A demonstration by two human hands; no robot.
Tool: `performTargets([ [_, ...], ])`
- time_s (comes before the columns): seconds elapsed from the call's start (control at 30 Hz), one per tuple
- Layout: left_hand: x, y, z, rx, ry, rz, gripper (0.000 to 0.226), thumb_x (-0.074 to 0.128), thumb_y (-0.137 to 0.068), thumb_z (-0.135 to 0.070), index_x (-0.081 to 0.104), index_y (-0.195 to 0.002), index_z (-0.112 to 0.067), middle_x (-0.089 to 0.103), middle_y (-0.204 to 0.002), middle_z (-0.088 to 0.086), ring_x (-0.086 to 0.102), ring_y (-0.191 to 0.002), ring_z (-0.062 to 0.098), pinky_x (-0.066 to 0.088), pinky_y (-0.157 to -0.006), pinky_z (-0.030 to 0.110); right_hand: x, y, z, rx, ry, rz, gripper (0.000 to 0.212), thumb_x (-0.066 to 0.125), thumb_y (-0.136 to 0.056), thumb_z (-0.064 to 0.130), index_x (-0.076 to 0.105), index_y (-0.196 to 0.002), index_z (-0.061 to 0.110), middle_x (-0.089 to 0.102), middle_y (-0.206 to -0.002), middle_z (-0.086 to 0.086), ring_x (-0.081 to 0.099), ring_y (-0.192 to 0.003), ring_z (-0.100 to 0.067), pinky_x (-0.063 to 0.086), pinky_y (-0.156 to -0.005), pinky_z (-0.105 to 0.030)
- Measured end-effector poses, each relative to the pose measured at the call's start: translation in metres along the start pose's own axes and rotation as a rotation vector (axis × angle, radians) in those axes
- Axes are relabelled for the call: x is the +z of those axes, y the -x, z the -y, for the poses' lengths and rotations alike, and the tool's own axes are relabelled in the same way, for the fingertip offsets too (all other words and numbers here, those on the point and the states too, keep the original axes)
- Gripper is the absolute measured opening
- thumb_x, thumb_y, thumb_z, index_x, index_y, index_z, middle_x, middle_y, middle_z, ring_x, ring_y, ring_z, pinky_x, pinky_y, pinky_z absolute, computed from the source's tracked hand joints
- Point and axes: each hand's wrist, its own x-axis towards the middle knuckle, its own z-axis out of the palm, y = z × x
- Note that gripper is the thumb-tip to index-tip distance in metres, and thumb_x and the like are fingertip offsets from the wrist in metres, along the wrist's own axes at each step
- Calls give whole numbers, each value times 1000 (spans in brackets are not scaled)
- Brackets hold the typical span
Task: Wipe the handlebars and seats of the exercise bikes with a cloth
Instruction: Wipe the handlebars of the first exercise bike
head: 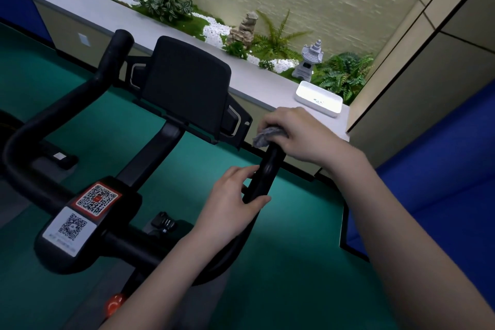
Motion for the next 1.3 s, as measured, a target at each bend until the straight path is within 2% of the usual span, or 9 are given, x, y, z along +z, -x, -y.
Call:
performTargets([
  [0.23, -6, 8, -1, -17, -14, -9, 49, 74, -78, -32, 57, -123, -25, 54, -111, -13, 48, -80, -4, 31, -70, -5, 18, 3, 13, -20, 119, 90, 19, 52, -89, 10, 65, -102, 17, 64, -97, -5, 57, -96, -25, 47, -84, -41],
  [0.4, -10, 13, 1, -27, 0, 7, 45, 74, -77, -31, 59, -119, -23, 56, -112, -10, 54, -87, 5, 36, -69, 2, 28, 22, 22, 18, -160, 47, 18, 55, -90, 6, 68, -99, 13, 68, -93, -1, 61, -89, -16, 48, -79, -31],
  [0.5, -11, 14, 1, -28, 12, 10, 43, 75, -77, -30, 60, -117, -25, 57, -110, -11, 55, -86, 3, 36, -68, 0, 26, 38, 26, 121, -478, -220, 17, 56, -90, 5, 67, -95, 18, 70, -85, -4, 64, -76, -23, 52, -65, -36],
  [0.6, -10, 15, 1, -32, 10, 17, 43, 73, -78, -32, 59, -119, -28, 55, -109, -14, 53, -87, -2, 37, -68, 0, 18, 44, 20, 231, -711, -653, 22, 59, -89, 1, 66, -95, 21, 69, -90, 9, 64, -85, -4, 52, -79, -21],
  [0.7, -9, 16, 1, -36, -5, 13, 44, 72, -80, -32, 57, -120, -29, 53, -108, -17, 51, -87, -6, 38, -68, 1, 10, 36, 3, 382, -787, -934, 19, 58, -89, 2, 65, -100, 16, 63, -93, 14, 59, -87, 7, 52, -88, -24],
  [0.8, -7, 17, 1, -35, -17, 5, 43, 72, -80, -30, 57, -121, -28, 52, -107, -17, 51, -88, -4, 39, -69, 2, 16, 23, -13, 462, -743, -905, 18, 56, -90, 1, 63, -106, 5, 61, -95, 8, 57, -87, 4, 49, -89, -22],
  [0.93, -7, 18, 1, -25, -43, 7, 43, 71, -80, -30, 57, -121, -27, 54, -110, -13, 53, -87, -1, 38, -69, 9, 30, 14, -20, 463, -726, -790, 15, 55, -91, 0, 62, -100, 10, 62, -94, 2, 58, -94, -14, 45, -86, -23],
  [1.13, -10, 19, -1, -9, -77, 29, 45, 69, -83, -32, 56, -125, -23, 54, -113, -11, 53, -89, 3, 37, -73, 10, 39, 34, -19, 477, -732, -870, 16, 56, -90, 1, 62, -97, 13, 61, -86, 13, 57, -85, -6, 45, -77, -12],
  [1.3, -19, 24, -2, 20, -111, 84, 46, 63, -86, -39, 54, -129, -22, 53, -119, -8, 53, -92, 5, 44, -82, 23, 49, 74, 1, 540, -808, -885, 14, 57, -91, 4, 64, -97, 15, 65, -91, 4, 62, -89, -13, 51, -82, -29],
])
